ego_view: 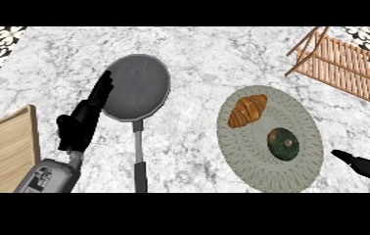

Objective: Pick the squash from the placemat and place it in the tiered shelf

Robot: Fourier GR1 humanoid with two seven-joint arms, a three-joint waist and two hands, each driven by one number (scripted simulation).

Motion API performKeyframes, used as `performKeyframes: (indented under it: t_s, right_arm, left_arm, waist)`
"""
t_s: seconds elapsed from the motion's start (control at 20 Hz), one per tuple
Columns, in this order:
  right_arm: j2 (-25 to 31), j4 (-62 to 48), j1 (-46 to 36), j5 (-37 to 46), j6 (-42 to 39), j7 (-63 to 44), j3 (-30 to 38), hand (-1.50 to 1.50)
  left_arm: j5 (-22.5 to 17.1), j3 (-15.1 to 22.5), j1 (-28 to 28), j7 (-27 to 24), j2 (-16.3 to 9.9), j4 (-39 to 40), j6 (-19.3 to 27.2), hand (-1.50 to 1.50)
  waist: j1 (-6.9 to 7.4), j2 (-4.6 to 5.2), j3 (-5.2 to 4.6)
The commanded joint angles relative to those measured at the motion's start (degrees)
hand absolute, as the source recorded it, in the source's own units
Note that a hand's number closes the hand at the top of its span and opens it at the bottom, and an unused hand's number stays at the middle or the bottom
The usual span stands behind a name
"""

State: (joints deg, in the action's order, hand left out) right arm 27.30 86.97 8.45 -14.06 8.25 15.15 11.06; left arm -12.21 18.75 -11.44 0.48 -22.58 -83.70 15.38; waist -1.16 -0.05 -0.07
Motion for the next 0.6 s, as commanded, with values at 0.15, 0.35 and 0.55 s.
performKeyframes:
  t_s: [0.15,0.35,0.55]
  right_arm:
    - [7.69,17.75,3.52,5.74,0.51,-19.84,-3.84,-1.5]
    - [15.07,22.16,2.12,8.77,-3.92,-29.66,-5.73,-1.5]
    - [22.84,27.34,3.0,12.3,-9.45,-39.63,-8.72,-1.5]
  left_arm:
    - [1.97,0.1,-0.88,-0.84,2.65,2.77,-0.29,0.0]
    - [3.6,1.2,-0.1,-1.6,3.43,2.17,0.26,0.0]
    - [2.44,-0.27,0.15,-3.05,2.74,3.68,-1.45,0.0]
  waist:
    - [0.51,-0.04,-0.06]
    - [0.98,0.02,-0.08]
    - [1.05,0.1,-0.2]
